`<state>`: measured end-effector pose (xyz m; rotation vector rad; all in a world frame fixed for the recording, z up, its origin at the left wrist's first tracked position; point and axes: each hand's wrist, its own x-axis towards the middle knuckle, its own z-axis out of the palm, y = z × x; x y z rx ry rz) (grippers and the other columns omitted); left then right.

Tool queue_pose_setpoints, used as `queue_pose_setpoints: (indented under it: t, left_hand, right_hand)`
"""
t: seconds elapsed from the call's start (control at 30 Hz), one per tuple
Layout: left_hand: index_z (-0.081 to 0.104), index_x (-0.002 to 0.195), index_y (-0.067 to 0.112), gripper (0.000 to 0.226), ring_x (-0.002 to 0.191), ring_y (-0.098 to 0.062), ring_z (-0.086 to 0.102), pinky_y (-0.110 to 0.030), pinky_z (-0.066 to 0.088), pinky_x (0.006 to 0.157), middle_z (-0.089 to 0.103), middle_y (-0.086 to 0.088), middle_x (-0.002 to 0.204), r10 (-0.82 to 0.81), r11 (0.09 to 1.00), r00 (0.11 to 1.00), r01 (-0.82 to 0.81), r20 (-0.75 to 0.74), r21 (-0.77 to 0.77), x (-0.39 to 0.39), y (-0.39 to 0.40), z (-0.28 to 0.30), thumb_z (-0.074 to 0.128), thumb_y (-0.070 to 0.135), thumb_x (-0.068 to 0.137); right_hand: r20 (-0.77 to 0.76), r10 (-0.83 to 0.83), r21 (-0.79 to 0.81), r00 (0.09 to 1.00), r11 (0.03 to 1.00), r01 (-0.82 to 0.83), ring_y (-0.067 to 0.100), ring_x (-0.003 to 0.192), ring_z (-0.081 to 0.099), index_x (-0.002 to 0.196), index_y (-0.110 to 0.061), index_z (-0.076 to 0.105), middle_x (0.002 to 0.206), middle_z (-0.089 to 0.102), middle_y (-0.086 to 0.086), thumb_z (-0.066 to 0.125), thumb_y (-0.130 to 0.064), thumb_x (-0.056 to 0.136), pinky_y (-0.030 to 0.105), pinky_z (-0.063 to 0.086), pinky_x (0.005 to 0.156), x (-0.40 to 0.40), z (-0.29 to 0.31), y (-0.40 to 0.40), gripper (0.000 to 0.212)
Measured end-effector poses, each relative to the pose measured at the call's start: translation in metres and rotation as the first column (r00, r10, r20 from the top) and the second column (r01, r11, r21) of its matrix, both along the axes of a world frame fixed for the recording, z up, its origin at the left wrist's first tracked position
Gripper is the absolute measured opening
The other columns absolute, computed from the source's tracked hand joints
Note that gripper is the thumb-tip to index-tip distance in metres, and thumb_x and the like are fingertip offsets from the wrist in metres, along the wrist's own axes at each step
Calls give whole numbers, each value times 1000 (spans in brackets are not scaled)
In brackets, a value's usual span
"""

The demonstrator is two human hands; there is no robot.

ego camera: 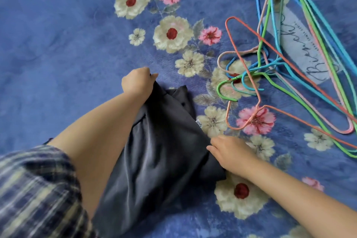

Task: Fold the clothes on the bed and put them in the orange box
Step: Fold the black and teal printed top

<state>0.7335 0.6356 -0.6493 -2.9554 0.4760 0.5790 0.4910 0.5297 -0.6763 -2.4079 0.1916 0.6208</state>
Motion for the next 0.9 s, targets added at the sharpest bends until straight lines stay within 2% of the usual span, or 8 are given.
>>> queue_pose_setpoints:
  t: [0.07, 0.13, 0.23, 0.37, 0.43, 0.53, 0.63, 0.9]
  left_hand:
    - [50, 117, 6, 33, 118, -32, 45, -39, 33, 91, 51, -14, 125, -49, 998, 998, 51, 45, -43, -10, -1, 0, 40, 31, 98]
    - [43, 132, 10, 41, 130, -27, 33, -38, 24, 103, 41, -9, 138, -291, 949, 956, 294, 44, -118, -19, -3, 5, 45, 17, 92]
    - [33, 142, 19, 67, 142, -16, 14, -34, 10, 112, 23, 0, 152, -694, 709, 675, 701, -251, -74, -31, -10, 24, 50, 4, 79]
    - [-6, 148, 31, 96, 142, -22, -20, -52, -3, 114, -21, 2, 155, -723, 391, 457, 889, -519, 239, -35, -19, 29, 56, 4, 79]
    - [4, 149, 31, 91, 142, -25, -21, -55, 0, 114, -20, -1, 155, -742, 286, 411, 908, -529, 305, -35, -26, 28, 59, 7, 80]
    - [37, 139, 28, 62, 144, -23, 2, -47, 19, 114, 10, 0, 155, -797, 308, 404, 911, -449, 274, -33, -26, 23, 59, 13, 84]
    - [51, 124, 24, 40, 120, -24, 47, -36, 47, 83, 47, 0, 131, -728, 506, 538, 840, -424, 197, -24, -7, 28, 54, 14, 85]
    - [52, 127, 17, 48, 112, -28, 47, -31, 35, 73, 50, -7, 122, -719, 685, 677, 728, -156, 3, 2, 81, 105, 56, 5, 81]
  right_hand:
    - [-134, -138, 114, 981, 982, 154, 28, 102, 55, 92, -14, 41, 107, 59, 7, 36, -47, 96, 34, 38, 73, -7, 1, 11, 33]
    - [-240, -208, 229, 948, 937, 264, 22, 103, 56, 104, -13, 49, 109, 59, 2, 46, -53, 89, 34, 44, 83, -11, 4, 17, 42]
    - [-413, -258, 331, 874, 851, 407, 16, 110, 56, 117, -16, 52, 117, 59, -3, 60, -43, 85, 26, 44, 88, -16, 6, 17, 43]
    - [-596, -288, 499, 750, 599, 626, 13, 89, 62, 99, -15, 61, 101, 66, 3, 69, -20, 82, 29, 49, 84, -20, 6, 21, 19]
    - [-614, -289, 572, 735, 479, 666, 13, 83, 62, 95, -14, 61, 98, 67, 6, 76, -13, 71, 27, 51, 79, -23, 7, 23, 28]
    - [-628, -289, 654, 722, 307, 691, 16, 83, 64, 100, -9, 61, 97, 68, 8, 73, -21, 46, 23, 53, 74, -27, 9, 25, 57]
    - [-608, -267, 718, 748, 215, 661, 13, 77, 65, 100, -6, 61, 87, 70, 3, 71, -24, 39, 21, 52, 68, -27, 16, 26, 65]
    - [-476, -5, 862, 879, 192, 468, 10, 76, 67, 90, -18, 74, 84, 71, -2, 68, -16, 44, 21, 53, 68, 8, 76, 58, 47]
